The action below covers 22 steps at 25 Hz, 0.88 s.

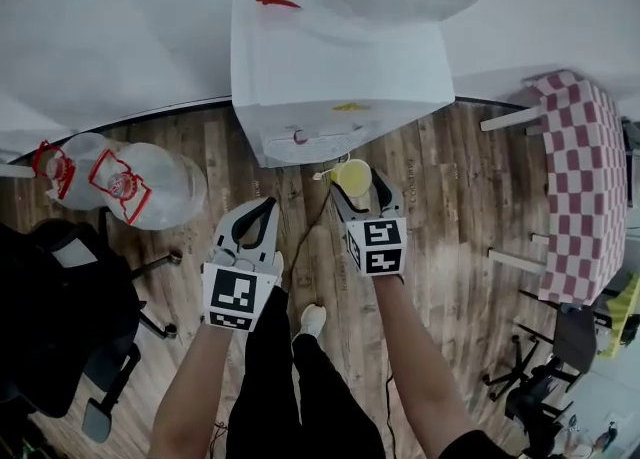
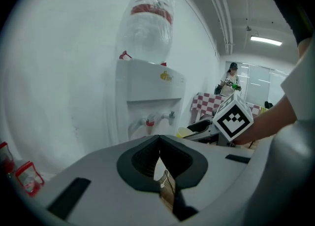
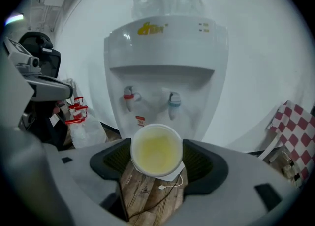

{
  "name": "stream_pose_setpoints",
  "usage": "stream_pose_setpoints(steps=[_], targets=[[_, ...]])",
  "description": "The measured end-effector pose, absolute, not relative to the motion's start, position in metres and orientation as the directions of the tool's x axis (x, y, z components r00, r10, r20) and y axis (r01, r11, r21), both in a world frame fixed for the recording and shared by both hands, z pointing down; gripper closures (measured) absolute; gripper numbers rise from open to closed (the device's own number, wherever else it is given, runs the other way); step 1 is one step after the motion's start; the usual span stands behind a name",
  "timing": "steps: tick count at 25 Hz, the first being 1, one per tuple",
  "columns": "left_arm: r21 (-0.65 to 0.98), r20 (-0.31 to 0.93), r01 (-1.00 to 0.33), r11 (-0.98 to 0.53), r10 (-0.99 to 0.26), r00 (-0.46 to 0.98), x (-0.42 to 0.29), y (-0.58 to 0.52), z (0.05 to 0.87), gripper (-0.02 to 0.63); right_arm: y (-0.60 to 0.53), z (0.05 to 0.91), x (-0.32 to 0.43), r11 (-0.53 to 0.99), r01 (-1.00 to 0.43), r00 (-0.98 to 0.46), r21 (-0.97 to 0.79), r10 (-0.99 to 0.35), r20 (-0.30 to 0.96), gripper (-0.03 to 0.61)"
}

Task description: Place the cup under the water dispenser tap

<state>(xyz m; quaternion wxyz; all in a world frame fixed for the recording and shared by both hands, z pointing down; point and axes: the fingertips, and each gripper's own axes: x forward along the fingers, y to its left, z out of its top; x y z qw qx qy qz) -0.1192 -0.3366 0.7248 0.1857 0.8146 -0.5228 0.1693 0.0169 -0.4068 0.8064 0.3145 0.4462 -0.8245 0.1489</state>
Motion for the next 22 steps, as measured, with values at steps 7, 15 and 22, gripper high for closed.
stream_pose_setpoints(steps=[7,15,22], targets=[[0.13,0.471,-0.914,-0.384,-0.787,0.398,-0.123,-0.349,0.768,0.6,-0.447,0.866,0.011,0.537,-0.842,-0.379,0.049,-0.654,0.655,0.241],[0.145,0.483,-0.915,-0.378,-0.779,0.398,-0.135,-0.345,0.791,0.6,-0.474,0.895,0.012,0.525,-0.847,-0.346,0.083,-0.663,0.665,0.241],[0.151,0.497,-0.912,-0.382,-0.768,0.405,-0.134,-0.344,0.801,0.6,-0.483,0.905,0.008,0.537,-0.838,-0.34,0.098,-0.654,0.676,0.241]])
